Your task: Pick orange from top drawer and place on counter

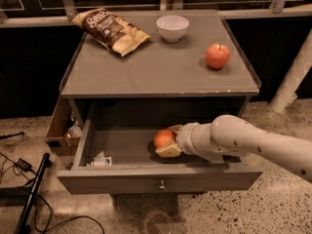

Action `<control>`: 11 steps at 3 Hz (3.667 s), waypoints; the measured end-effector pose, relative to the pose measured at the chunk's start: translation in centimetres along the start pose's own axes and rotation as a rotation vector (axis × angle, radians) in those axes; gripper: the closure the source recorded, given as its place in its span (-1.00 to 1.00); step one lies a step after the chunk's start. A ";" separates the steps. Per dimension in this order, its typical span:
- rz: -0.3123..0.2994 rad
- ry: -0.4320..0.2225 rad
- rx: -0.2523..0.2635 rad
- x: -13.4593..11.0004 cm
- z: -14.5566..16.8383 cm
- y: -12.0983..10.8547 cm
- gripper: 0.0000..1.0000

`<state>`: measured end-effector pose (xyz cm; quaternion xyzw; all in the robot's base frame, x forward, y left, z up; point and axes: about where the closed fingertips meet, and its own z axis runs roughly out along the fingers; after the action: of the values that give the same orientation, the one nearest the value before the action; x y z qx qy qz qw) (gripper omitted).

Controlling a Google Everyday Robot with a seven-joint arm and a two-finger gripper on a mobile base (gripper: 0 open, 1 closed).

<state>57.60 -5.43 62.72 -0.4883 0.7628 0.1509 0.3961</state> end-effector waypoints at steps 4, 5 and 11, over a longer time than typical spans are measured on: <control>-0.093 0.029 -0.205 -6.8 -6.6 2.7 1.00; -0.100 0.029 -0.187 -9.7 -9.2 2.3 1.00; -0.266 -0.107 0.021 -23.2 -11.0 -11.2 1.00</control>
Offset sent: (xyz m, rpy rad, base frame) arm -0.0825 0.0180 0.1558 -0.0210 0.2116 0.4377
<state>67.12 -2.99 88.96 -0.5722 0.6707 0.1150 0.4577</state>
